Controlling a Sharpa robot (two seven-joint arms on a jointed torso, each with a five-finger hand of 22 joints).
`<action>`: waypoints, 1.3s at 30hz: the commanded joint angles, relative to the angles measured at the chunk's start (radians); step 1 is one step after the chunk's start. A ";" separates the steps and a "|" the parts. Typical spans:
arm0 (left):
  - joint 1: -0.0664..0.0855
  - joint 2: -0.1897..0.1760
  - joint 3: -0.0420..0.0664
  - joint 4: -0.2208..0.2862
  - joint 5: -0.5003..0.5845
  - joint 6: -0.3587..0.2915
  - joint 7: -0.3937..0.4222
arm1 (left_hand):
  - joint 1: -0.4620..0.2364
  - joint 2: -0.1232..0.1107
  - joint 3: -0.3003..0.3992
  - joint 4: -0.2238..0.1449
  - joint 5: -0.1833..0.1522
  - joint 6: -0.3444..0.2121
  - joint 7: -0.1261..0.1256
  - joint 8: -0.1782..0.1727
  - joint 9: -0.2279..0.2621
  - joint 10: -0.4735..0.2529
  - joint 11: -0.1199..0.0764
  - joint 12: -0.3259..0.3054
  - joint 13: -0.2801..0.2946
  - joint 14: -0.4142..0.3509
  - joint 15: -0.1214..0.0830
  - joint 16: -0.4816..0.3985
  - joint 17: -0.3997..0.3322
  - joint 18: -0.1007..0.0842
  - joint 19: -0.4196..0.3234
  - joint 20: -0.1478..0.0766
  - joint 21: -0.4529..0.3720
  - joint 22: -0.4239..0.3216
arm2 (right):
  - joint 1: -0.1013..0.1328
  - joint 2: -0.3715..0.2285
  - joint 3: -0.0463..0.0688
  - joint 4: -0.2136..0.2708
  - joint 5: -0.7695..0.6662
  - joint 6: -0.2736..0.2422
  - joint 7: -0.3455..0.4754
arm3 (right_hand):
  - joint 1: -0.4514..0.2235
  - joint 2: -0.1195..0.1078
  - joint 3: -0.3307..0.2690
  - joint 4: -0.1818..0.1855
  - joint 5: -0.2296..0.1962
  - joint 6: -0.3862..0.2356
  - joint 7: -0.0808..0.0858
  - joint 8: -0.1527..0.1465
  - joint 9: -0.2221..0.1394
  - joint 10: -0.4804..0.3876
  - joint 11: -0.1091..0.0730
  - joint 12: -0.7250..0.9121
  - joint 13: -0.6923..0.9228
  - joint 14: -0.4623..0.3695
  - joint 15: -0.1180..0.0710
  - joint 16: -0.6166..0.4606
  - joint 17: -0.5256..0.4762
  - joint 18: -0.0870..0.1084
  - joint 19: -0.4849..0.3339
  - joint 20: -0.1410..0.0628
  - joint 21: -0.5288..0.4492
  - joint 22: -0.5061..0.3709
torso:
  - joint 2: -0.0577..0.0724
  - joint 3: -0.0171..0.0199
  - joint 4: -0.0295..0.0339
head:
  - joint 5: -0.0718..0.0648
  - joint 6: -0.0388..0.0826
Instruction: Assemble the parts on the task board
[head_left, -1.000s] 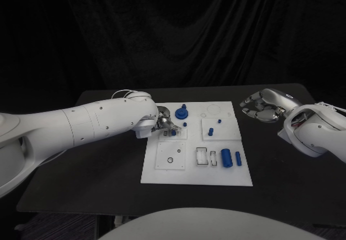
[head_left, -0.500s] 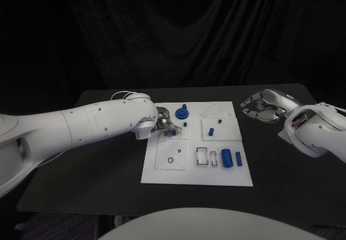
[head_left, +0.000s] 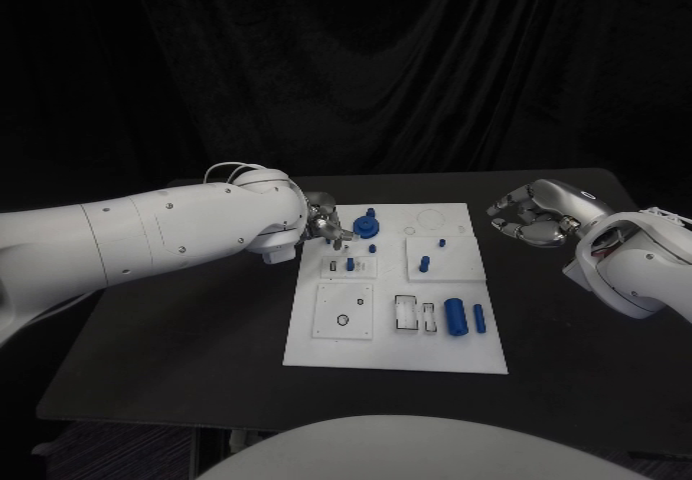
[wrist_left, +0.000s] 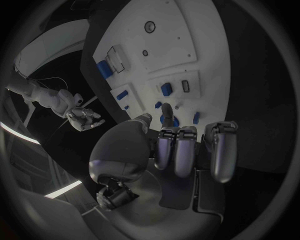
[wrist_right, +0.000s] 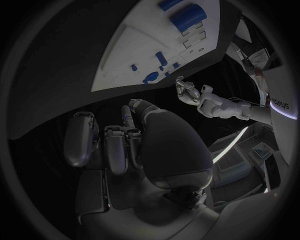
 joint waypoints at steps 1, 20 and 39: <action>0.019 -0.017 0.000 0.016 -0.027 -0.011 -0.013 | 0.016 0.001 -0.005 -0.001 0.010 0.000 -0.006 0.007 0.020 0.106 -0.009 0.003 0.262 0.104 -0.007 0.003 0.263 -0.003 0.021 -0.007 0.003 0.202 | -0.003 -0.002 0.001 0.002 -0.001 0.004 -0.018 | -0.009 0.002 0.006 0.002 0.006 0.004 -0.001 -0.004 -0.001 0.086 0.001 -0.003 0.244 0.086 0.001 -0.004 0.173 -0.001 -0.007 -0.002 -0.003 0.172 | -0.001 0.0005 -0.0009 | 0.002 0.000; 0.034 0.031 -0.001 -0.119 -0.029 0.128 0.038 | 0.113 -0.003 0.010 -0.045 -0.014 -0.029 -0.003 -0.010 0.008 0.106 -0.007 0.003 0.262 0.104 -0.006 0.003 0.263 -0.003 0.019 -0.009 -0.002 0.203 | -0.003 0.007 0.001 -0.003 -0.001 0.009 -0.014 | -0.011 0.002 0.007 0.002 0.007 0.004 -0.001 -0.005 -0.001 0.085 0.001 -0.005 0.242 0.086 0.002 -0.004 0.172 -0.001 -0.007 -0.001 -0.004 0.172 | -0.003 0.0027 0.0075 | 0.004 0.000; -0.019 0.130 0.000 -0.296 -0.029 0.169 0.054 | 0.074 -0.006 -0.029 -0.007 -0.079 -0.044 0.011 -0.007 0.023 0.106 0.006 0.003 0.262 0.104 0.006 0.003 0.263 -0.001 0.013 0.002 -0.011 0.203 | -0.003 0.012 0.001 -0.006 -0.001 0.010 -0.014 | -0.011 0.002 0.007 0.002 0.007 0.004 -0.001 -0.005 -0.001 0.085 0.001 -0.005 0.242 0.086 0.002 -0.004 0.172 -0.001 -0.007 -0.001 -0.004 0.172 | 0.001 0.0016 0.0001 | 0.009 0.000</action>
